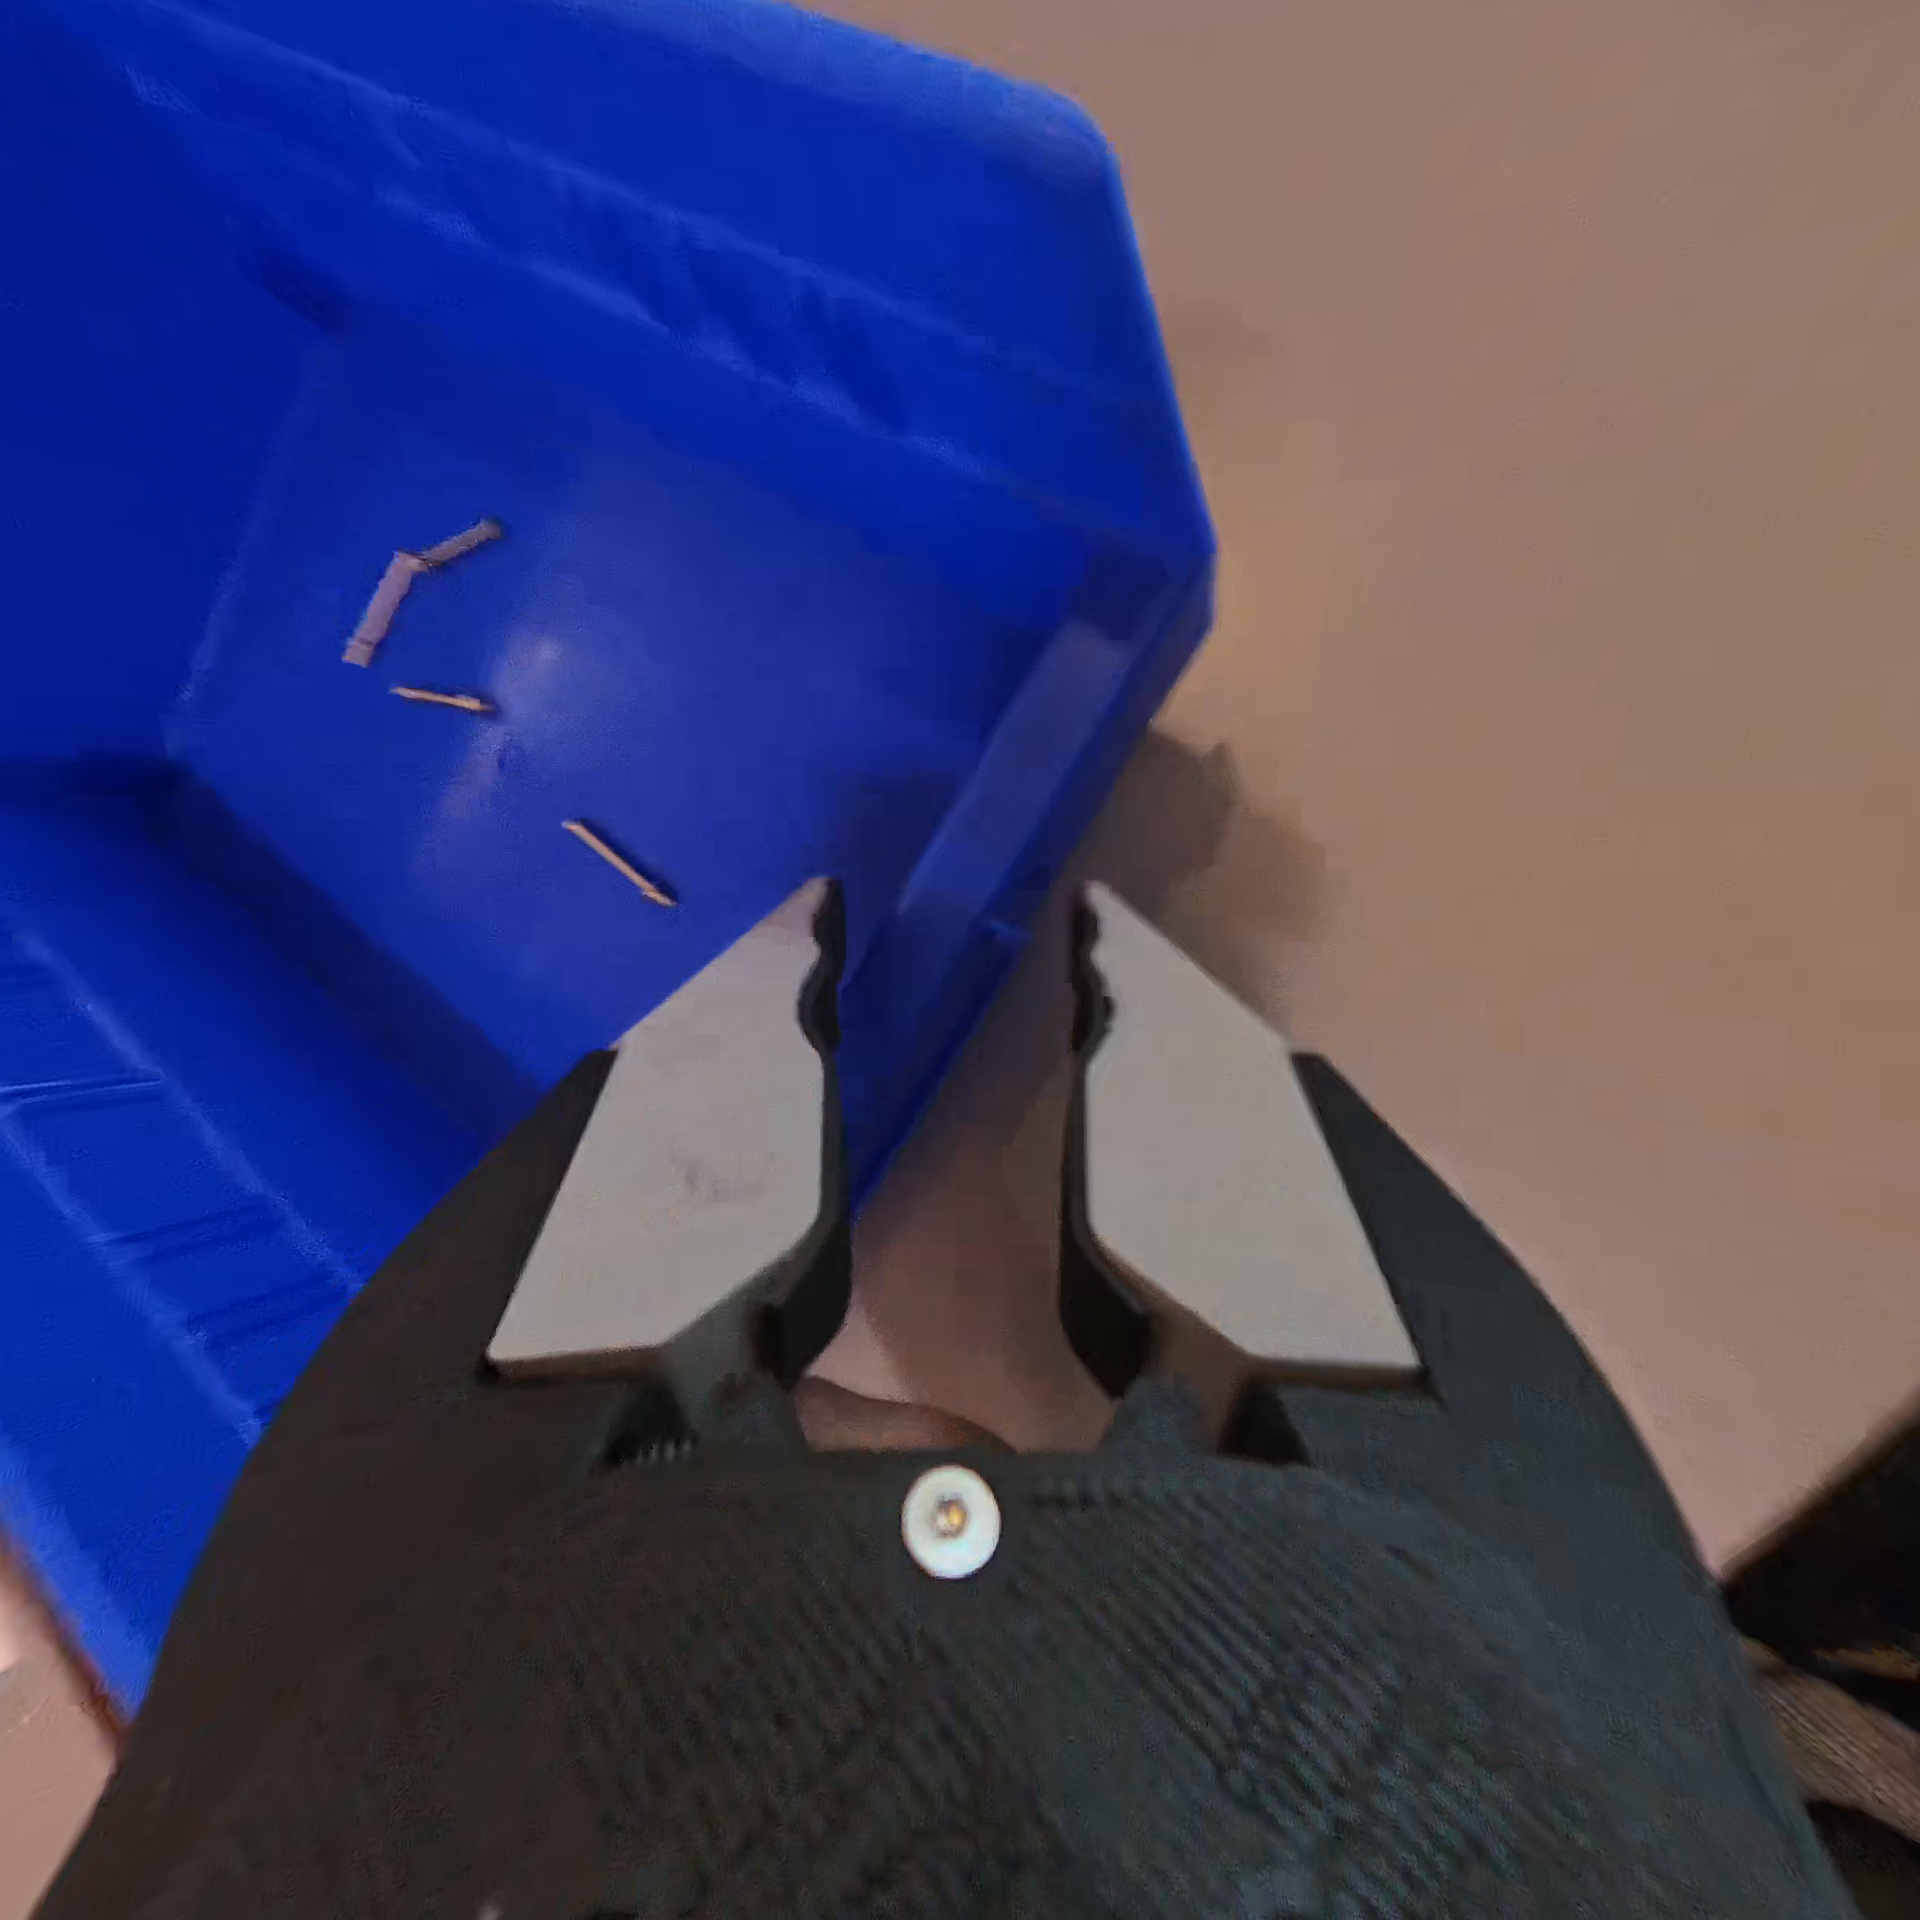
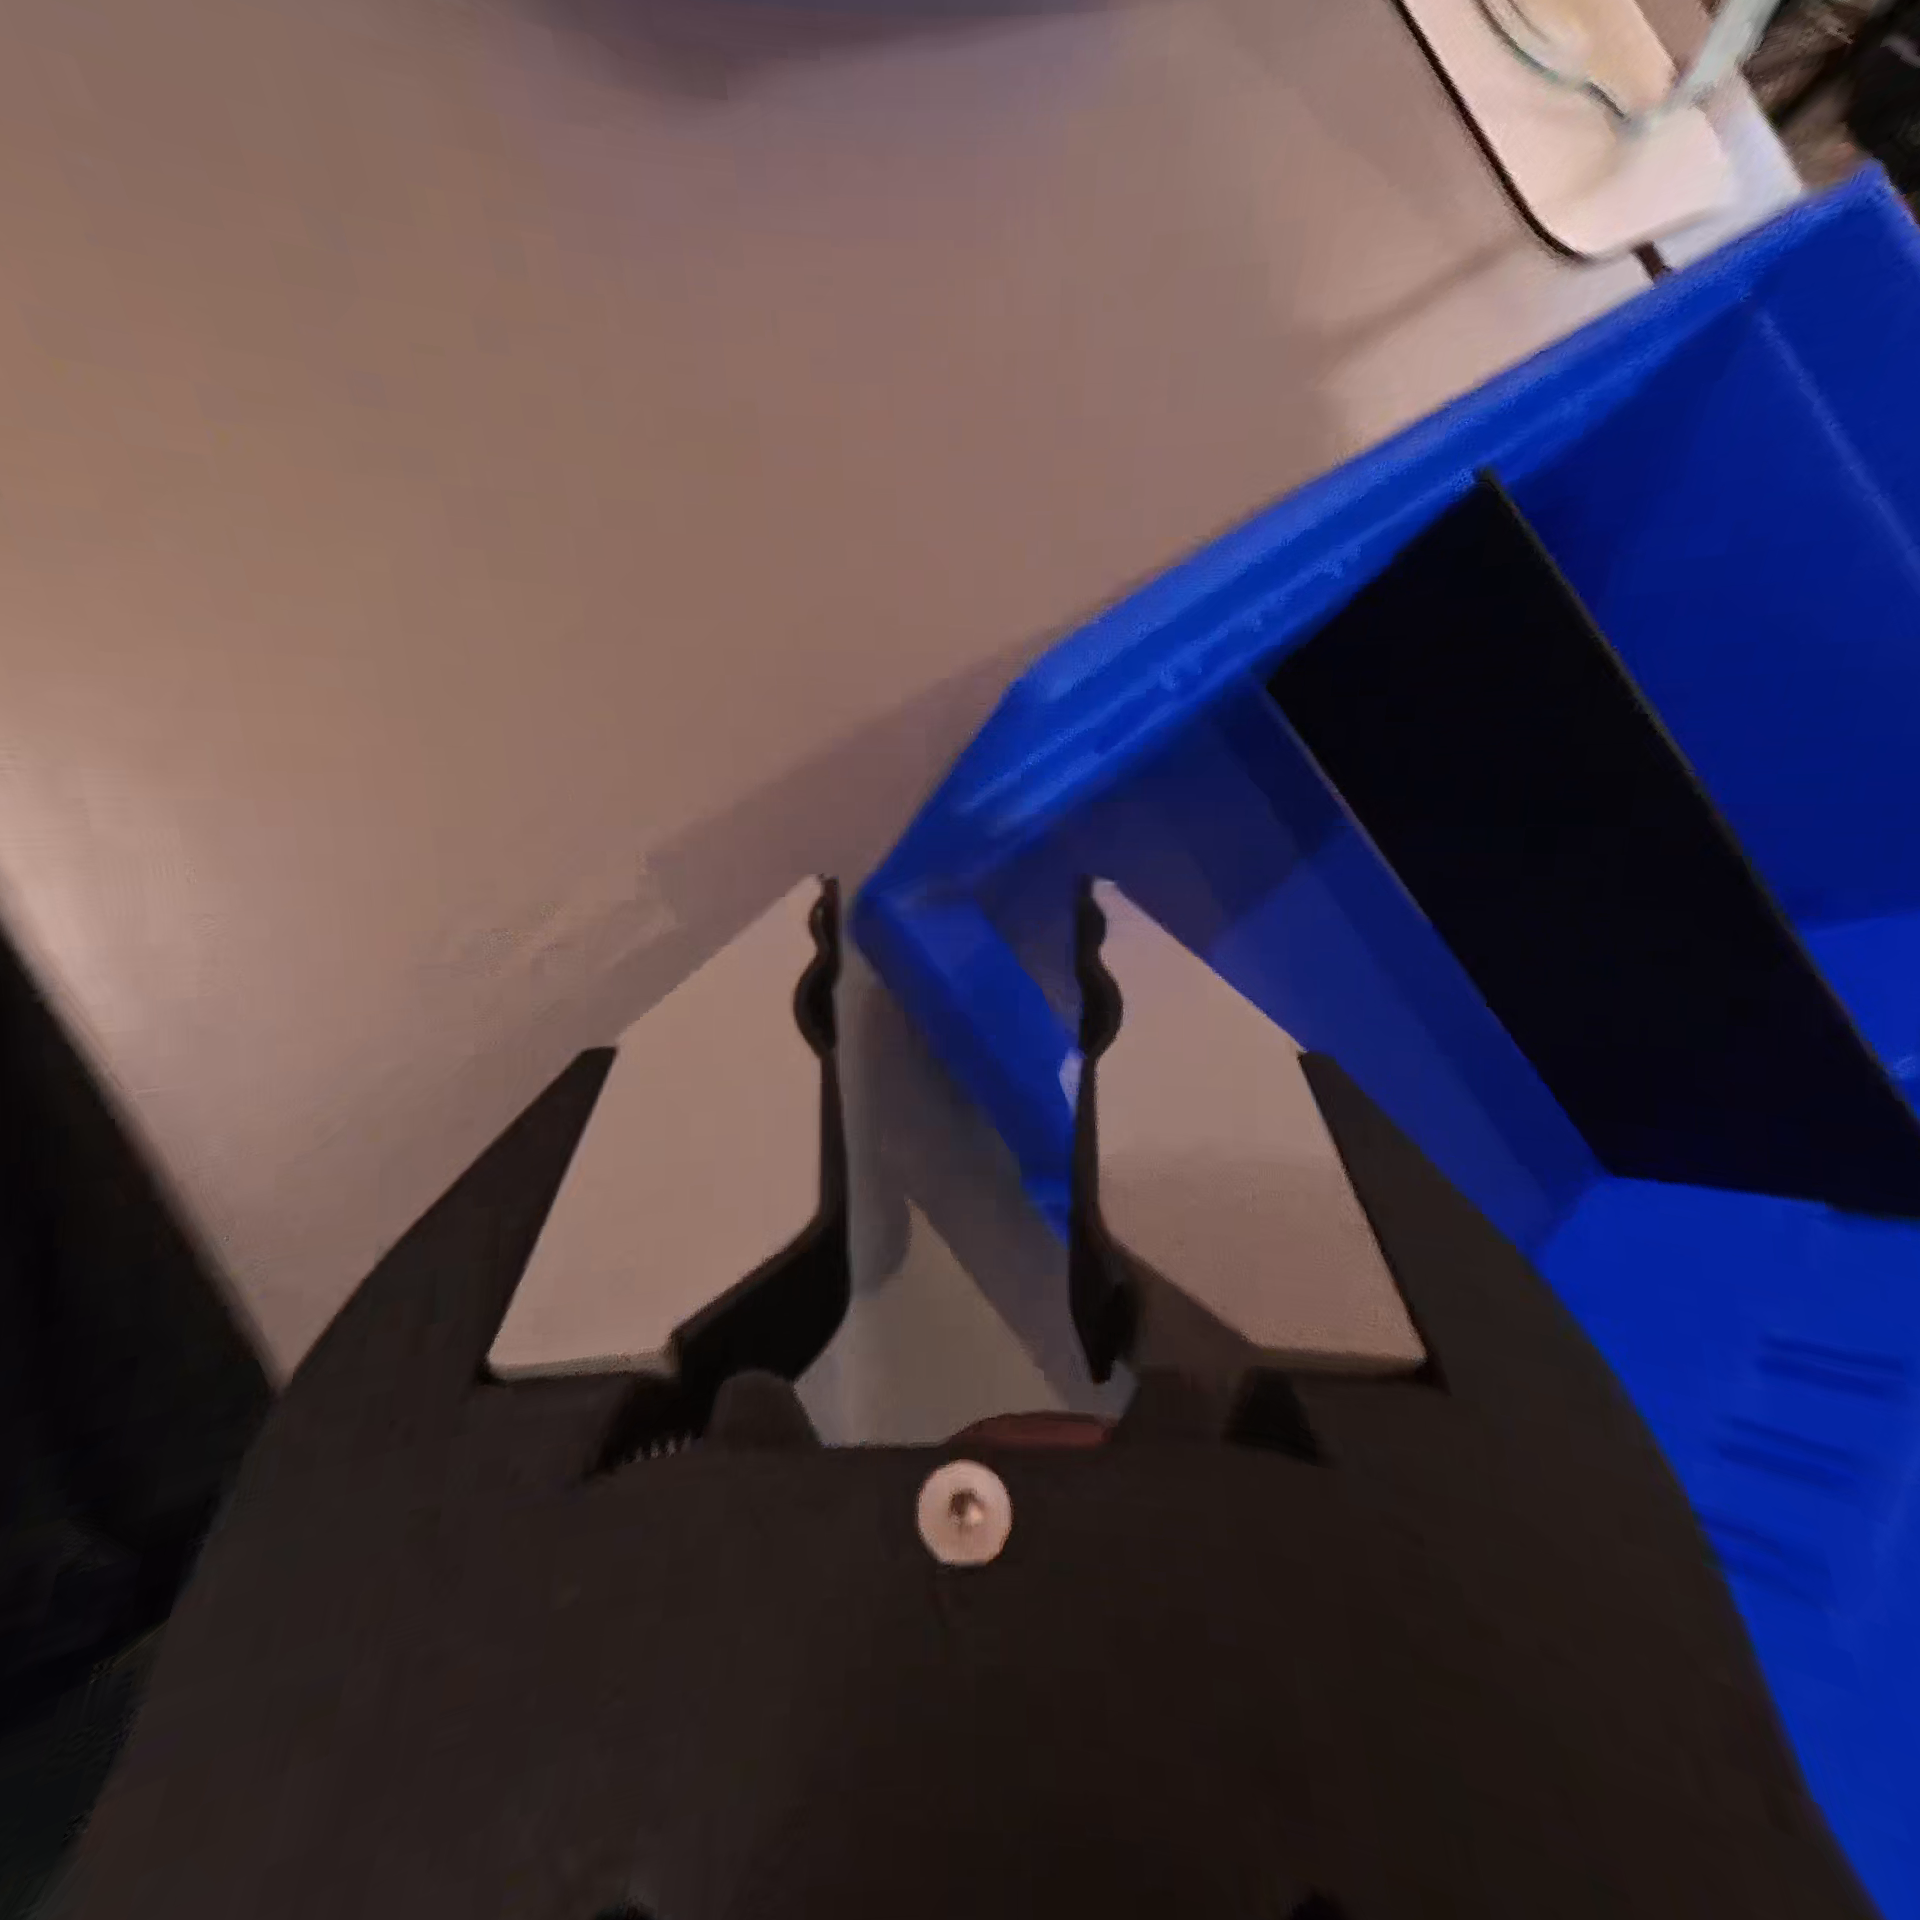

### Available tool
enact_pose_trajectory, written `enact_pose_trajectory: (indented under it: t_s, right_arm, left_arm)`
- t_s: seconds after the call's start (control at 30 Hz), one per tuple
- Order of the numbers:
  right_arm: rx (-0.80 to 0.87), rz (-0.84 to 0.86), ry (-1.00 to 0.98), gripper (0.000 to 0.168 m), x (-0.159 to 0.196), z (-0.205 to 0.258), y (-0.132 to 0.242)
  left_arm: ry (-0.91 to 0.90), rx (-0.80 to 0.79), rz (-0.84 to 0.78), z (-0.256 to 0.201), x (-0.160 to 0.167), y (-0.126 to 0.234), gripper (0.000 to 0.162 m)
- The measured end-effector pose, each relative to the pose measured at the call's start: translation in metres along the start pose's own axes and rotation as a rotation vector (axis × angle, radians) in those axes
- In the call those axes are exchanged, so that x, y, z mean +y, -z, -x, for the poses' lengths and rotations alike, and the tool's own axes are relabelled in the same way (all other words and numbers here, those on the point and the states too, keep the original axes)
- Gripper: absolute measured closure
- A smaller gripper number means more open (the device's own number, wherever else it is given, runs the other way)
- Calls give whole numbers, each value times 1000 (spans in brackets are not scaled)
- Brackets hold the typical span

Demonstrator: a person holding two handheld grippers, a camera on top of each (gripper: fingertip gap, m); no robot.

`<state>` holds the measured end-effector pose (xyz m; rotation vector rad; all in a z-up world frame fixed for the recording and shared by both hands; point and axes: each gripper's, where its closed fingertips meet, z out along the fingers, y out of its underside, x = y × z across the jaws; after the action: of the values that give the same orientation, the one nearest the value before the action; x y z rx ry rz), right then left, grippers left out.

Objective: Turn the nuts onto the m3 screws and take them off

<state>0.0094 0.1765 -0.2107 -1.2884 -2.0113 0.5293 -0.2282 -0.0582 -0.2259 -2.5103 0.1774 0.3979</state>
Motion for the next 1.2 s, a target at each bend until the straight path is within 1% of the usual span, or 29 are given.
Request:
enact_pose_trajectory:
  t_s: [0.03,0.07,0.13,0.17,0.27,0.4,0.47,0.5,0.57,0.63,0.73,0.8,0.83,0.9,0.97,1.0,1.03,1.1,1.13,1.17,1.2]
  right_arm:
    - [16,22,9,119,3,-3,-4]
    - [19,20,-3,116,3,-6,-6]
    - [25,24,-32,111,5,-13,-7]
    - [32,30,-41,112,8,-18,-7]
    - [58,49,-93,122,19,-38,-8]
    - [89,27,-228,122,35,-65,-8]
    - [109,27,-284,122,40,-73,-5]
    - [136,35,-304,119,42,-77,-4]
    - [229,46,-310,106,44,-85,3]
    - [339,18,-286,105,36,-90,17]
    - [515,-61,-256,107,17,-96,46]
    - [583,-105,-249,108,3,-95,61]
    - [588,-128,-253,108,-6,-92,66]
    - [545,-210,-257,107,-31,-77,74]
    - [494,-327,-256,112,-62,-59,79]
    - [468,-375,-251,115,-76,-50,79]
    - [446,-405,-245,116,-88,-42,75]
    - [391,-410,-230,117,-105,-28,53]
    - [372,-402,-229,115,-112,-24,39]
    - [358,-415,-230,115,-121,-21,26]
    - [336,-450,-228,115,-133,-17,14]
  left_arm:
    - [-3,-26,0,7,0,-1,121]
    - [23,-13,13,7,3,-2,125]
    - [68,-8,16,9,5,0,124]
    - [69,-6,19,10,8,1,124]
    - [68,4,32,12,17,6,124]
    - [89,16,47,15,36,17,122]
    - [120,1,49,21,45,21,119]
    - [139,-11,50,24,49,23,117]
    - [170,-48,62,29,57,28,113]
    - [188,-95,72,31,63,35,109]
    - [255,-181,-14,34,57,53,109]
    - [314,-214,-61,35,57,67,105]
    - [338,-237,-81,35,54,73,102]
    - [351,-304,-136,34,41,88,98]
    - [320,-358,-204,27,20,99,96]
    - [305,-361,-234,19,8,101,96]
    - [298,-333,-271,7,-6,100,96]
    - [298,-191,-360,-33,-40,92,96]
    - [318,-130,-411,-52,-58,86,97]
    - [325,-91,-448,-69,-73,77,99]
    - [310,-86,-458,-81,-83,65,98]
